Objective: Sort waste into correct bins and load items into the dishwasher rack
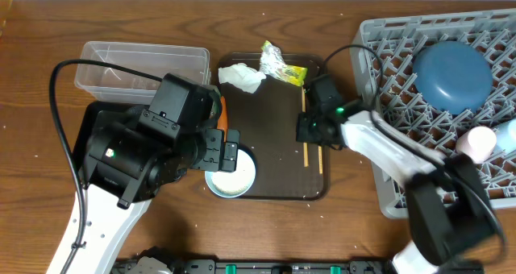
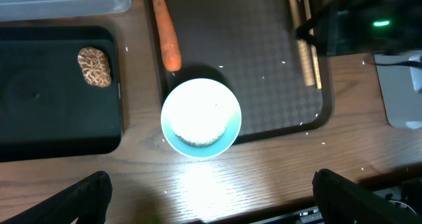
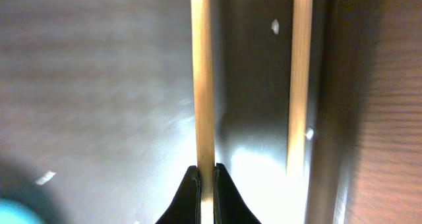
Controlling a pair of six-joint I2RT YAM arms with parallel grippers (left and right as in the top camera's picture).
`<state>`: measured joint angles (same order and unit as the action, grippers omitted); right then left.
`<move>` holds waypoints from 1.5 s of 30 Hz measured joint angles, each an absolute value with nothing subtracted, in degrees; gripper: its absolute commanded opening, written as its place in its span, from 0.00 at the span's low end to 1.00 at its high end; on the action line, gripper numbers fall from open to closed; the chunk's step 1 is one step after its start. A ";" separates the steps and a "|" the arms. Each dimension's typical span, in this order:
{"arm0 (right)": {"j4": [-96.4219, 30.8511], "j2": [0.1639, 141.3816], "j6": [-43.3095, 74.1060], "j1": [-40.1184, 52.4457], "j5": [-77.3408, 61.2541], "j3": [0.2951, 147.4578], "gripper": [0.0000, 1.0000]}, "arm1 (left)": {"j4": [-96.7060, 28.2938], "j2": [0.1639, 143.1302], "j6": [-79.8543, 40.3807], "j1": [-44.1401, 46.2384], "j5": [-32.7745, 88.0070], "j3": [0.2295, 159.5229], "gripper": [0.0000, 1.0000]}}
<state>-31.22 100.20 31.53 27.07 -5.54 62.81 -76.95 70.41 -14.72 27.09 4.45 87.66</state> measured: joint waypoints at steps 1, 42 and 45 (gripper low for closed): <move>-31.92 97.62 30.46 26.92 -5.61 62.81 0.01 | -76.95 70.41 -14.74 27.09 4.45 87.66 0.98; -38.30 83.26 -4.05 6.24 -11.14 62.96 0.40 | -76.93 70.41 -14.74 27.09 4.45 87.66 0.98; -37.78 82.08 -2.07 11.31 -13.37 62.96 0.40 | -76.93 70.41 -14.74 27.09 4.47 87.66 0.98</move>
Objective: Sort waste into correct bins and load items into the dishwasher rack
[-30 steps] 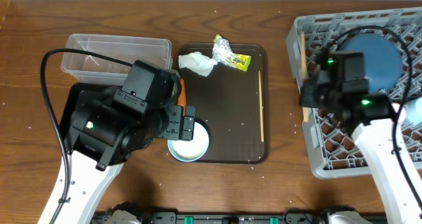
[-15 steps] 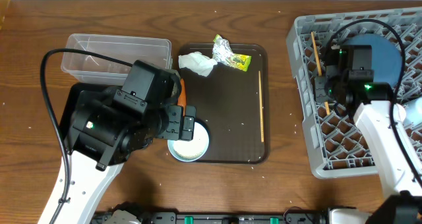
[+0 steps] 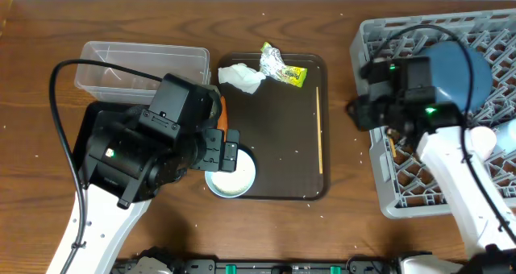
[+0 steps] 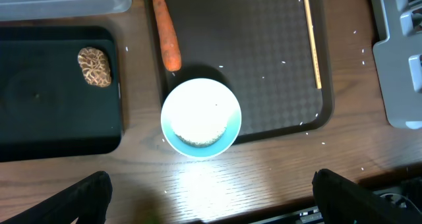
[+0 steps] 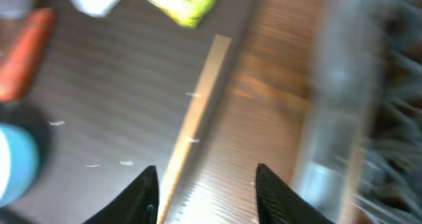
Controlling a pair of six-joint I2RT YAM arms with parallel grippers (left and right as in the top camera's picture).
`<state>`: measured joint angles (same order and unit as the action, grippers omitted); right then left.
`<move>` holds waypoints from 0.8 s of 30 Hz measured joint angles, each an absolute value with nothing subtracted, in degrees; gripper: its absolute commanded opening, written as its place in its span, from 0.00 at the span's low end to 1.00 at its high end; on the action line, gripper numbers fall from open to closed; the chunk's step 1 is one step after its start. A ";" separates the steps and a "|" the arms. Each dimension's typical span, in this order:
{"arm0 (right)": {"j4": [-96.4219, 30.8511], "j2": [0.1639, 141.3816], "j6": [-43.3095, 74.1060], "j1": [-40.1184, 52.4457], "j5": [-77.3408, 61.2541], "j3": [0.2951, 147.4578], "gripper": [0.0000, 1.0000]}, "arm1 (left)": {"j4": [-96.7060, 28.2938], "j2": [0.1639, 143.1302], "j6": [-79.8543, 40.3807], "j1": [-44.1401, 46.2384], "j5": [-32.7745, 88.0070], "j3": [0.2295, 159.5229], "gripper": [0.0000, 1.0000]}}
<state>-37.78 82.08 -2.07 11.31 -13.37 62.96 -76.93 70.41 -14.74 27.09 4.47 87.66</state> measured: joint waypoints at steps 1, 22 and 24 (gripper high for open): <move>-37.67 82.06 -1.56 13.06 -13.74 62.96 0.36 | -76.93 70.41 -14.74 27.09 4.47 87.66 0.98; -30.55 104.68 23.46 22.68 -2.17 62.96 0.27 | -76.95 70.41 -14.74 27.09 4.47 87.66 0.98; -30.48 105.30 23.59 22.68 -2.50 62.96 0.24 | -76.93 70.41 -14.74 27.09 4.47 87.66 0.98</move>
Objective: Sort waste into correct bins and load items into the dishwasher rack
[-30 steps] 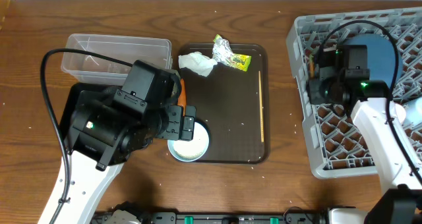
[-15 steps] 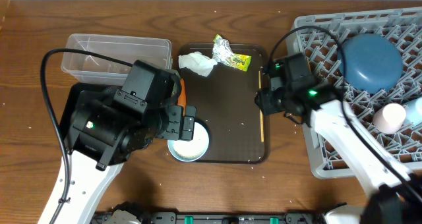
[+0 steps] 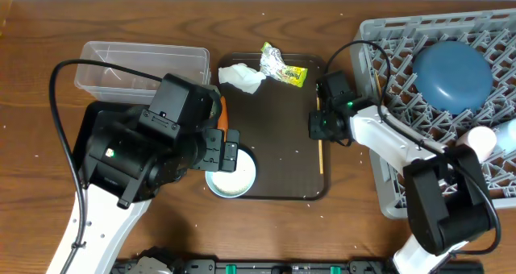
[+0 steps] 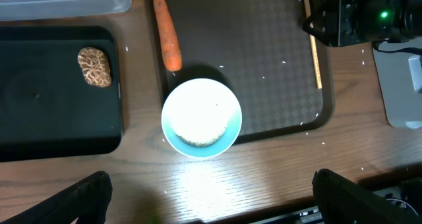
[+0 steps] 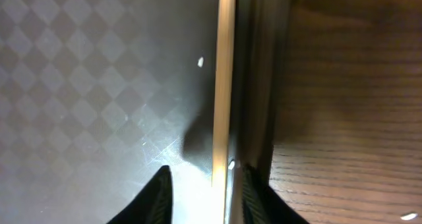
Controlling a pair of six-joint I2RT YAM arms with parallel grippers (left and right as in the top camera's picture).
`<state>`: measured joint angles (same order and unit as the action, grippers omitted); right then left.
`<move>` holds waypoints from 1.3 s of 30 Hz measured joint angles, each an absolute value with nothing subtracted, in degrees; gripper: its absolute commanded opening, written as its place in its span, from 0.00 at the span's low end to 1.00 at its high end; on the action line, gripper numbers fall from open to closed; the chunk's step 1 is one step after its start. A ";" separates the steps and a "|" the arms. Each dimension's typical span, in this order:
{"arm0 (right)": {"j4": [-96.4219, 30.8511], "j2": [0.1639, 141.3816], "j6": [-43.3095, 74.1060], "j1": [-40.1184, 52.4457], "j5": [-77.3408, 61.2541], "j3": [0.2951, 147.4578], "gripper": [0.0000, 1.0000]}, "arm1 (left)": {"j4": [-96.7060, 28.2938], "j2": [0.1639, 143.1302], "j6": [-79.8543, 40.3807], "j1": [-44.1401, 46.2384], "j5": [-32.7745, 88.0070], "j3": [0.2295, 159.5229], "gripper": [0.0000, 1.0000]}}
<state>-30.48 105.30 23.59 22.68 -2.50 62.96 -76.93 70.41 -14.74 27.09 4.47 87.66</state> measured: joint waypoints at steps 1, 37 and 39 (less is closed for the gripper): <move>-30.33 105.58 23.70 22.68 -2.61 62.96 0.23 | -76.93 70.41 -14.74 27.09 4.45 87.66 0.98; -39.92 76.90 1.39 -2.17 -2.52 63.02 0.01 | -76.95 70.41 -14.74 27.09 4.45 87.66 0.98; -40.03 78.67 -0.60 -4.05 -1.91 63.02 0.01 | -76.93 70.41 -14.74 27.09 4.45 87.66 0.98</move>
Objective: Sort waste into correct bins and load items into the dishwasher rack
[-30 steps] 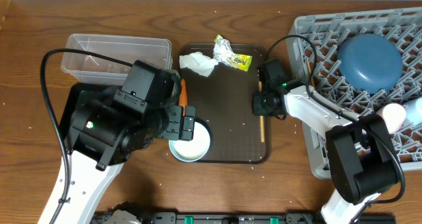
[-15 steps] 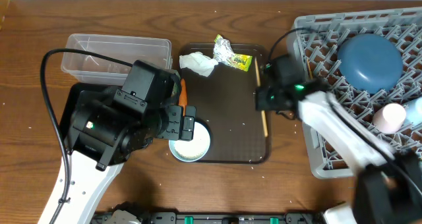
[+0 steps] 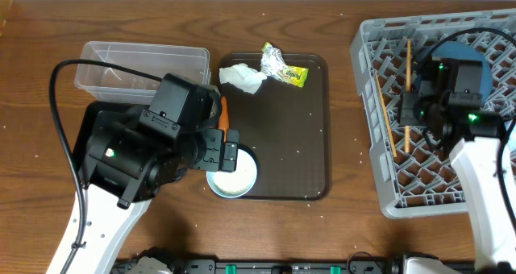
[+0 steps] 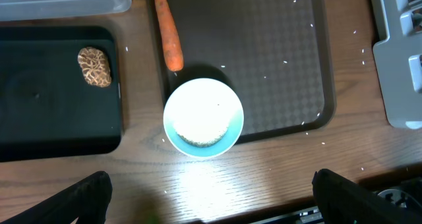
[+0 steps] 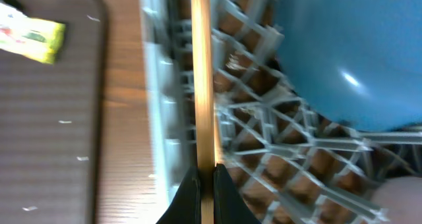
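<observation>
My right gripper [image 5: 205, 178] is shut on a wooden chopstick [image 5: 201, 85] above the grey dishwasher rack [image 5: 264, 158], beside the blue bowl [image 5: 349, 46]. From overhead the held chopstick [image 3: 408, 89] points along the rack [image 3: 379, 193], and a second chopstick [image 3: 384, 113] lies in the rack to its left. My left gripper [image 4: 211, 201] hangs open high above the light-blue bowl of rice [image 4: 203, 117]. A carrot [image 4: 167, 29] lies on the brown tray [image 4: 277, 66]. A mushroom [image 4: 94, 66] rests in the black bin [image 4: 39, 118].
A yellow wrapper [image 3: 282, 64] and a crumpled white tissue [image 3: 240, 77] lie at the tray's far end. A clear plastic bin [image 3: 137, 64] stands behind the black bin. Rice grains are scattered on the tray and table.
My right gripper was open around the last chopstick at the tray's right edge. It is now shut on that chopstick and holds it over the rack. The left arm has not moved.
My right gripper was shut on one of two chopsticks on the tray. Then it was open at the rack, with one chopstick left on the tray. Then it was open over that one, and now holds it above the rack beside the first.
</observation>
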Controlling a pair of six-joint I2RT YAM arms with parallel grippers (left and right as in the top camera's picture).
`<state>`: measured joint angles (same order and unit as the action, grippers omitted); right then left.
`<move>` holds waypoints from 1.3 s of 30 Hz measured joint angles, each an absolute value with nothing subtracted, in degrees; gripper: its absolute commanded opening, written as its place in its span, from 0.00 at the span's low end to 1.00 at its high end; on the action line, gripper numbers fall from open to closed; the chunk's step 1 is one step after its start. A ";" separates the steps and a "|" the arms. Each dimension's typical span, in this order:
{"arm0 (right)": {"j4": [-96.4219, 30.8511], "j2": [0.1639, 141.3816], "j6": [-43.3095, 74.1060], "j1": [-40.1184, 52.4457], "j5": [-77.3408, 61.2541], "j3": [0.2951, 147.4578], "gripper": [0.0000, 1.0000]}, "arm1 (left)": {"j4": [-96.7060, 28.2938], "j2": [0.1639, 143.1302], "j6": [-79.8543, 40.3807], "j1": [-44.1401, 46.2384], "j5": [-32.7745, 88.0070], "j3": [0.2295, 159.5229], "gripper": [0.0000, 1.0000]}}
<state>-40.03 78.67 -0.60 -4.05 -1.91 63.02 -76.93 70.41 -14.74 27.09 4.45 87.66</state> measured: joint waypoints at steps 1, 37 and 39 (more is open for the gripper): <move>-40.03 79.64 -1.45 -4.43 -1.61 63.02 0.01 | -76.93 70.41 -14.74 27.09 4.45 87.66 0.98; -52.23 69.01 8.51 -1.58 -25.74 62.94 0.99 | -31.90 92.29 -14.59 27.00 -7.90 87.83 1.00; -56.58 69.01 8.86 -1.58 -26.30 62.92 0.99 | -28.05 97.56 -12.62 27.00 -8.12 87.83 0.97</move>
